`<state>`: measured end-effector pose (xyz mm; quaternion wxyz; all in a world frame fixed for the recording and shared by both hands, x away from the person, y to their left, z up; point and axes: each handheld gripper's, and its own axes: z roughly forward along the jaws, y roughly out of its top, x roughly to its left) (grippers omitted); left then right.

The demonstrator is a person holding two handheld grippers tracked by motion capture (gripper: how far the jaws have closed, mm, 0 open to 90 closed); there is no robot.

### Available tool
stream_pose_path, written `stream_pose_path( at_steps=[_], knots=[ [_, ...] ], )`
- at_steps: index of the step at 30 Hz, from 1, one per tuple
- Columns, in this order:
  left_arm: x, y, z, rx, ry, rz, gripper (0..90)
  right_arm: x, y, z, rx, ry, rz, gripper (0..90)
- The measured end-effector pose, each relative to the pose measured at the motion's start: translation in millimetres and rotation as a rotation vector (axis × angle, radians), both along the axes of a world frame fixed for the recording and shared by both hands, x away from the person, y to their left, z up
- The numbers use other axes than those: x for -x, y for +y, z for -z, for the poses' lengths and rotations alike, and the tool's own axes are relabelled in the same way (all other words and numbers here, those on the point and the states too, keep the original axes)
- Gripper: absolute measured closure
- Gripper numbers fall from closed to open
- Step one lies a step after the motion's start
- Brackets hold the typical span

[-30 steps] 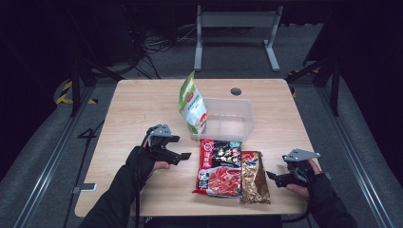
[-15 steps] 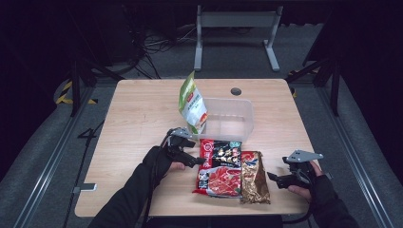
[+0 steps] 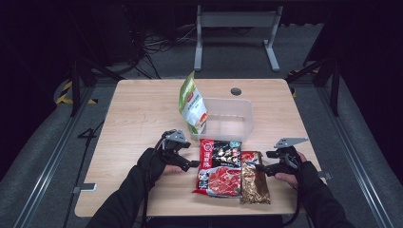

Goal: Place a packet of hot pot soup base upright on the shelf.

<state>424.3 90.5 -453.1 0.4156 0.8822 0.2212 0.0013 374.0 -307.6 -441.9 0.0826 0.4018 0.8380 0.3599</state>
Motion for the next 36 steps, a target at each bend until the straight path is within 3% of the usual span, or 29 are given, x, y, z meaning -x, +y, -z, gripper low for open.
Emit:
stream_pose_path(
  at_steps=[2, 4, 8, 10, 16, 19, 24, 29, 31, 36],
  knots=[
    [3.3, 3.9, 0.7, -0.025, -0.025, -0.016, 9.8, 0.6, 2.5, 1.9, 0.01, 0.012, -0.02, 18.1],
    [6.1, 6.9, 1.1, -0.037, -0.024, -0.015, 9.8, 3.3, 2.7, 2.1, 0.006, 0.02, -0.034, 17.4],
    [18.6, 19.5, 0.8, -0.055, -0.035, -0.034, 10.0, 21.2, -3.3, 4.7, -0.009, 0.037, -0.037, 15.9],
    [27.3, 27.4, -0.5, -0.061, -0.055, -0.04, 10.1, 34.4, -7.8, 4.3, 0.009, 0.023, -0.041, 15.4],
    [49.4, 56.2, -1.0, -0.025, -0.065, -0.082, 10.4, 64.9, -9.7, 2.3, -0.018, 0.016, -0.079, 16.9],
    [59.5, 74.3, 2.3, -0.009, -0.055, -0.112, 10.4, 80.6, -6.1, 7.5, -0.006, 0.028, -0.105, 18.3],
    [69.4, 98.7, 4.8, 0.013, -0.041, -0.162, 10.3, 97.0, -2.7, 6.5, 0.016, 0.002, -0.125, 19.0],
    [71.0, 102.5, 4.6, 0.026, -0.034, -0.169, 10.4, 109.7, -7.2, 1.3, 0.013, -0.036, -0.117, 22.6],
    [71.3, 99.5, 5.3, 0.015, -0.036, -0.161, 10.4, 118.6, -7.5, 0.7, 0.026, -0.053, -0.147, 26.6],
    [71.5, 95.6, 5.2, 0.013, -0.029, -0.147, 10.5, 122.6, -0.2, 5.9, 0.068, -0.053, -0.218, 33.9]
  ],
)
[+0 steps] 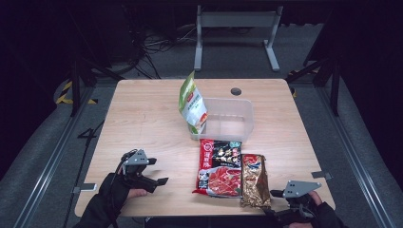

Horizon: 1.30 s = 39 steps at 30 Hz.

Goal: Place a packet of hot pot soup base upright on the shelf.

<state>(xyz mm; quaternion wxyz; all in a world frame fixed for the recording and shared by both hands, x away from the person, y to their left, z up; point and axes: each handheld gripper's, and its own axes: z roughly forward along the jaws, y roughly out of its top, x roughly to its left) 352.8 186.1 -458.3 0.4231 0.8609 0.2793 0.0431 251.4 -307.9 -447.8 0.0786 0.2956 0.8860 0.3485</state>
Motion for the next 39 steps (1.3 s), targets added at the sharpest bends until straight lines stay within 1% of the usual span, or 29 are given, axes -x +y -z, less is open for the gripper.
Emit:
stream_pose_path(
  at_steps=[1, 3, 4, 6, 7, 9, 10, 11, 12, 15, 18, 19, 20, 22, 23, 24, 25, 26, 27, 29, 32, 37, 39],
  knots=[
    [-0.5, -1.3, 0.1, -0.003, -0.004, 0.006, 10.6, -0.7, 3.9, 4.3, 0.033, -0.004, -0.006, 32.7],
    [-0.8, -2.0, 0.2, -0.004, -0.001, 0.012, 10.6, -0.9, 4.4, 5.3, 0.039, -0.01, -0.008, 32.8],
    [-1.0, -2.2, 0.3, -0.005, -0.003, 0.013, 10.8, -1.7, 4.8, 6.5, 0.047, -0.021, -0.002, 34.1],
    [-1.6, -2.8, 0.6, 0.0, 0.001, 0.019, 10.9, -2.6, 6.4, 7.2, 0.054, -0.059, 0.001, 42.3],
    [-1.6, -2.8, 0.6, 0.0, 0.001, 0.019, 10.9, -2.6, 6.4, 7.2, 0.054, -0.059, 0.001, 42.3],
    [-1.6, -3.1, 0.8, 0.004, 0.006, 0.017, 10.9, -2.4, 10.5, 7.1, 0.084, -0.1, -0.005, 48.9],
    [-1.8, -3.0, 0.7, 0.001, 0.005, 0.017, 11.0, -2.1, 12.4, 6.6, 0.089, -0.119, -0.012, 54.6],
    [-2.0, -2.9, 0.7, 0.006, 0.004, 0.017, 11.1, -1.3, 14.2, 5.5, 0.094, -0.146, -0.022, 59.6],
    [-2.3, -2.7, 0.6, 0.006, 0.002, 0.016, 11.1, -0.5, 16.4, 3.8, 0.108, -0.176, -0.023, 61.8],
    [-2.9, -1.8, 0.4, 0.013, 0.008, 0.018, 11.1, 1.0, 17.7, -0.4, 0.117, -0.235, -0.044, 75.0],
    [-3.3, -1.3, 0.9, 0.016, 0.011, 0.009, 11.1, 2.2, 18.5, -4.2, 0.12, -0.281, -0.054, 79.2],
    [-3.7, -0.8, 0.8, 0.02, 0.011, 0.006, 11.1, 3.1, 20.1, -7.6, 0.121, -0.308, -0.067, 82.6],
    [-4.0, -0.3, 0.6, 0.019, 0.009, 0.004, 11.1, 3.1, 20.1, -7.6, 0.121, -0.308, -0.067, 82.6],
    [-4.2, 0.6, 0.0, 0.019, 0.003, -0.003, 11.1, 3.1, 22.4, -10.9, 0.127, -0.336, -0.088, 84.4],
    [-4.4, 1.3, -0.6, 0.018, -0.006, -0.01, 11.0, 2.3, 23.7, -14.8, 0.11, -0.34, -0.092, 85.1],
    [-4.4, 1.3, -0.6, 0.018, -0.006, -0.01, 11.0, 2.3, 23.7, -14.8, 0.11, -0.34, -0.092, 85.1],
    [-4.7, 1.7, -0.6, 0.022, -0.004, -0.012, 11.0, -0.3, 23.7, -22.0, 0.077, -0.348, -0.087, 85.7],
    [-4.7, 1.7, -0.6, 0.022, -0.004, -0.012, 11.0, -0.3, 23.7, -22.0, 0.077, -0.348, -0.087, 85.7],
    [-5.1, 2.0, -0.4, 0.018, -0.007, -0.014, 11.0, -1.6, 23.3, -25.1, 0.069, -0.356, -0.086, 85.8],
    [-6.0, 2.8, 0.3, 0.022, -0.001, -0.014, 11.0, -5.3, 20.4, -35.2, 0.008, -0.36, -0.067, 86.2],
    [-6.2, 3.4, 1.1, 0.027, 0.004, -0.021, 11.0, -11.8, 15.7, -48.9, -0.067, -0.375, -0.037, 86.9],
    [-6.7, 3.6, 1.0, 0.029, 0.003, -0.023, 11.0, -24.9, 14.2, -66.5, -0.114, -0.412, -0.003, 87.2],
    [-6.7, 5.0, 0.3, 0.031, -0.002, -0.026, 10.9, -27.6, 14.0, -70.3, -0.125, -0.42, 0.011, 87.2]
  ],
)
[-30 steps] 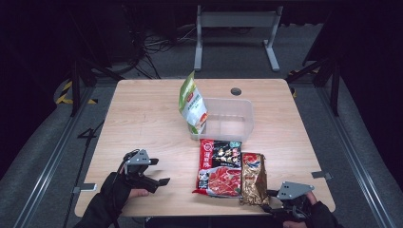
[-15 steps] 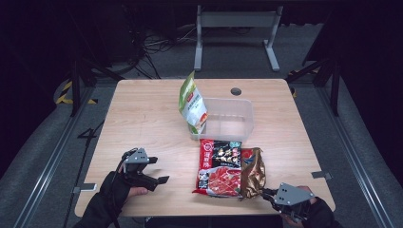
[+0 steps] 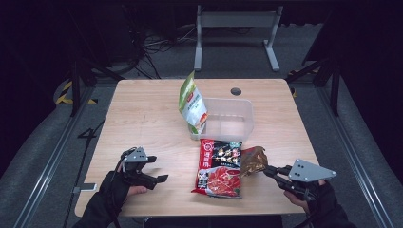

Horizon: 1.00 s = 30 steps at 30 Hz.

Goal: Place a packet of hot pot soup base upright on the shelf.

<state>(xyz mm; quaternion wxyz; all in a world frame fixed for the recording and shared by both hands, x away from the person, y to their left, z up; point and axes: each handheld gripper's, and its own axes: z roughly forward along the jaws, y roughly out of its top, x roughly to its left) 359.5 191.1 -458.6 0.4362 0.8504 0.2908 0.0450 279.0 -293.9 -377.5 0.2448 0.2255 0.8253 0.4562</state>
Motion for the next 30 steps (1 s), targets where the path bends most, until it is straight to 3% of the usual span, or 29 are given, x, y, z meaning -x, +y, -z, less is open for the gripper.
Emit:
stream_pose_path(
  at_steps=[1, 18, 30],
  knots=[
    [-0.1, 0.6, 0.0, 0.005, -0.002, -0.002, 10.9, -2.5, -0.4, -3.7, -0.023, 0.002, 0.003, 87.2],
    [-1.0, 3.2, -0.3, 0.026, 0.005, -0.007, 10.9, -24.4, 7.0, -26.9, -0.089, -0.036, 0.055, 87.8],
    [0.6, 4.7, -0.1, 0.026, -0.001, 0.005, 10.8, -38.2, 26.0, -46.7, -0.133, -0.07, 0.07, 87.8]
  ],
)
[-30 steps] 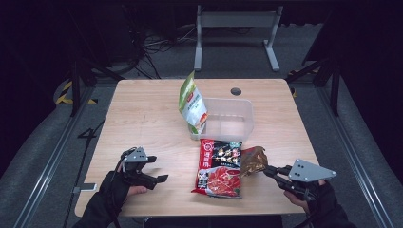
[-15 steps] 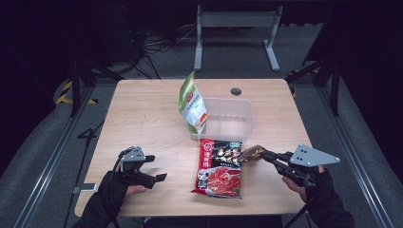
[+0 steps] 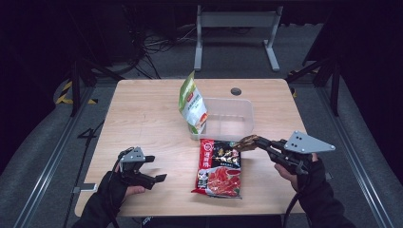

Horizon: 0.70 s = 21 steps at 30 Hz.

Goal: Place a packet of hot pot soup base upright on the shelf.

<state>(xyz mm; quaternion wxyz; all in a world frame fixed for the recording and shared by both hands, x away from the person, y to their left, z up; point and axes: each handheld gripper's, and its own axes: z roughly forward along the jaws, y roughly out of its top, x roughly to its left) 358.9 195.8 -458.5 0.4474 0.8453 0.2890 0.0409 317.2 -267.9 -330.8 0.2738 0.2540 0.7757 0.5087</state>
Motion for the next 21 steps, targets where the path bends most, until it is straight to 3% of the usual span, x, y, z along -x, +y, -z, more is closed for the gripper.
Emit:
stream_pose_path(
  at_steps=[9, 21],
  knots=[
    [1.9, -0.1, -1.0, 0.003, 0.0, 0.0, 10.8, -14.8, 22.3, -13.4, -0.015, -0.006, -0.018, 87.8],
    [2.4, -0.1, -1.9, 0.003, -0.002, 0.004, 10.8, -53.5, 48.9, -36.1, -0.03, -0.01, -0.03, 87.8]
  ],
)
